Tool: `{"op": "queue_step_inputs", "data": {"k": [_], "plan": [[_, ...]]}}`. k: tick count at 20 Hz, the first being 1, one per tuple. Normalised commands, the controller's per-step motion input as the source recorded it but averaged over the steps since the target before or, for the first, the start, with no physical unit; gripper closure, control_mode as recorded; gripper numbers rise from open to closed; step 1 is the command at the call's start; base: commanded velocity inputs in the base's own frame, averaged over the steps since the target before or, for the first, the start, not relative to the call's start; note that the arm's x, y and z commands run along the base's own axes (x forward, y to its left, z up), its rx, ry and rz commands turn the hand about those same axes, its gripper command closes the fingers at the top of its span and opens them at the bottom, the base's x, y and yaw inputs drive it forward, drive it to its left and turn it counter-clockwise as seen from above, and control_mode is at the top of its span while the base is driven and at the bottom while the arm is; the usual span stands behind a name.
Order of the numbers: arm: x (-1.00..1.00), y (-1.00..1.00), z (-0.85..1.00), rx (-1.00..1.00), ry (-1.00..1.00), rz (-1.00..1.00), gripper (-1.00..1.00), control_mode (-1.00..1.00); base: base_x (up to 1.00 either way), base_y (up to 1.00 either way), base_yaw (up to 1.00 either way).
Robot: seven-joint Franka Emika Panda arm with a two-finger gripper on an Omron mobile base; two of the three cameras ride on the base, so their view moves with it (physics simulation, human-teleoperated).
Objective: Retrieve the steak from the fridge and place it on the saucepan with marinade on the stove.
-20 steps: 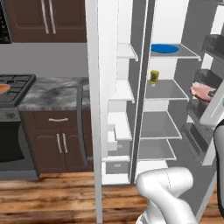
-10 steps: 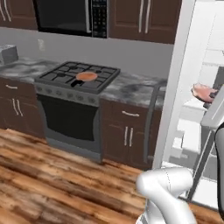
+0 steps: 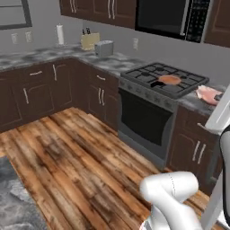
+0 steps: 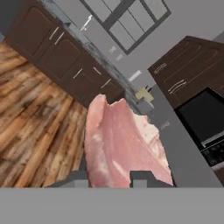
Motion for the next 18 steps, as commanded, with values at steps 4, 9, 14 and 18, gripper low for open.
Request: {"op": "queue_step_inputs", "data": {"k": [4, 9, 14, 18], "plan": [[0.0, 0.0, 0.0, 0.0, 0.0, 0.0, 1.0, 1.0, 0.69, 0.41, 0.35], [0.0, 0.0, 0.0, 0.0, 0.0, 0.0, 1.0, 1.0, 1.0, 0.25, 0.01], [0.0, 0.0, 0.0, 0.0, 0.0, 0.0, 1.0, 1.0, 1.0, 0.14, -0.03], [0.0, 0.0, 0.0, 0.0, 0.0, 0.0, 1.0, 1.0, 0.71, 0.0, -0.24]]}}
